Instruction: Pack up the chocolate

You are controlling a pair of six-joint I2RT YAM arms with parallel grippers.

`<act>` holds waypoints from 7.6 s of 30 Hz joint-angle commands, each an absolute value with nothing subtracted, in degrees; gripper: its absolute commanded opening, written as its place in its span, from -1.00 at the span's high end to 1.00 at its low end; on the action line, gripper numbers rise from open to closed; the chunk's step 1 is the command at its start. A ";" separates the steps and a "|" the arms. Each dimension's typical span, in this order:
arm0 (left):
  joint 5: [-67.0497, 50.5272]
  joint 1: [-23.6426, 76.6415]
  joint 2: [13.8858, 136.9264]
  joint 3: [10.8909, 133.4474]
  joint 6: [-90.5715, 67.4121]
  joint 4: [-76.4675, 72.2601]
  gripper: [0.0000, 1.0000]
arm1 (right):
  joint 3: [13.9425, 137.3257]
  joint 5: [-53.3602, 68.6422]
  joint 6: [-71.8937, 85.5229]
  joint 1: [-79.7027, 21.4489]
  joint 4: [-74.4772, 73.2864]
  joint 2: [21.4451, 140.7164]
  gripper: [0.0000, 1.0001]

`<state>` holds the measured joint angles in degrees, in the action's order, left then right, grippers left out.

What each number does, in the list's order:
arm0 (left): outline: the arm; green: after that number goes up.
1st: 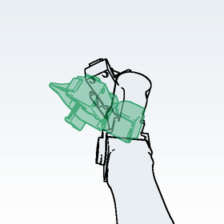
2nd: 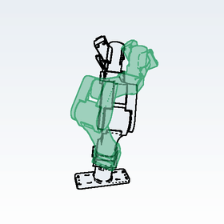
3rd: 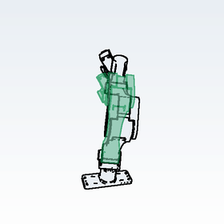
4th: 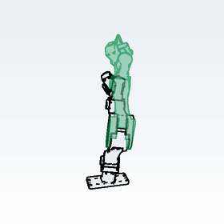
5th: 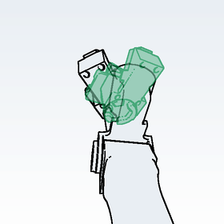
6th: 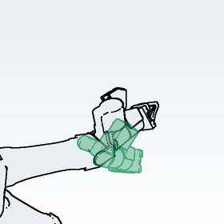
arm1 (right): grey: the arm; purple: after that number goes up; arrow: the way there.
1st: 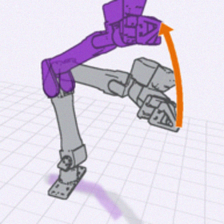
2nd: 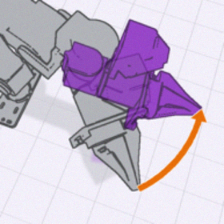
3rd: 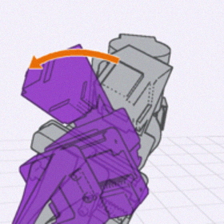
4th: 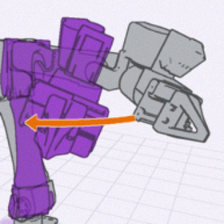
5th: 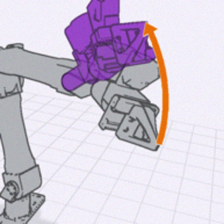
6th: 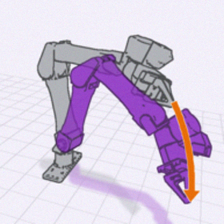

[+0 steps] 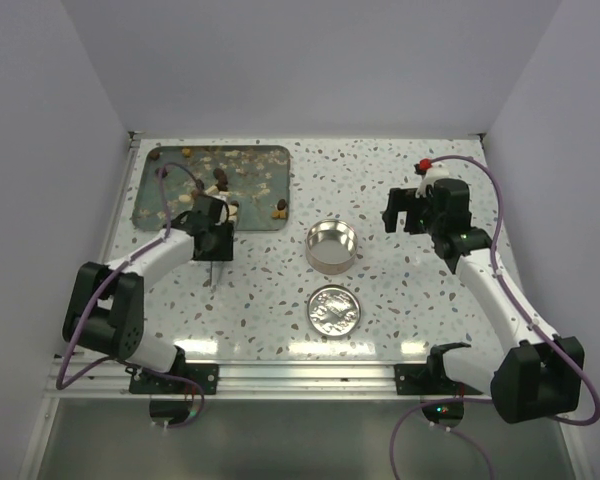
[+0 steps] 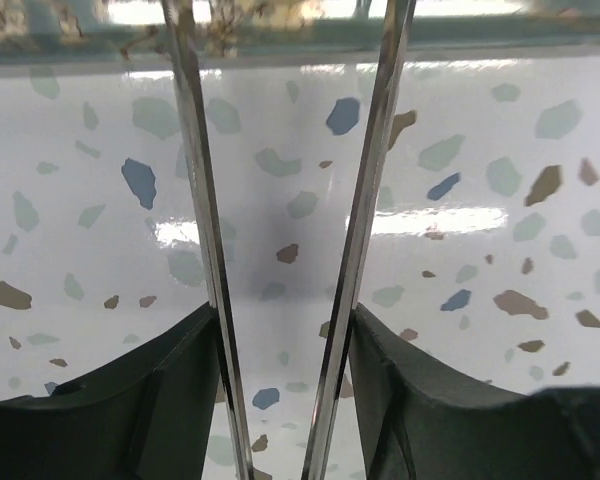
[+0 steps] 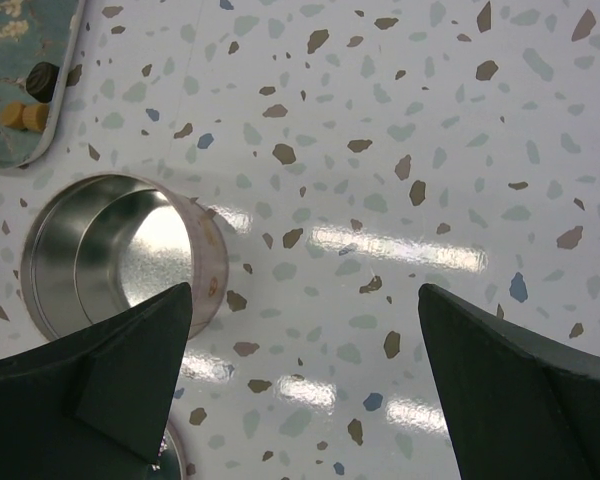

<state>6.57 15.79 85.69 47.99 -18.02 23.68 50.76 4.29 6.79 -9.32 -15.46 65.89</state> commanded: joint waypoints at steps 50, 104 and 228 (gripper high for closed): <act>5.81 10.37 92.99 75.50 -10.81 40.17 0.03 | 52.65 6.24 7.30 -9.49 -14.33 65.83 -0.96; -4.39 36.46 83.59 83.76 -9.58 41.31 0.57 | 56.69 4.57 6.94 -9.49 -15.56 70.58 -0.97; -1.66 4.92 88.34 74.88 -10.03 42.09 0.45 | 56.95 2.64 6.42 -9.58 -15.56 69.34 -0.97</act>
<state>1.39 5.30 93.10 71.68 -13.41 39.94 54.30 3.55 6.83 -9.37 -16.34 69.69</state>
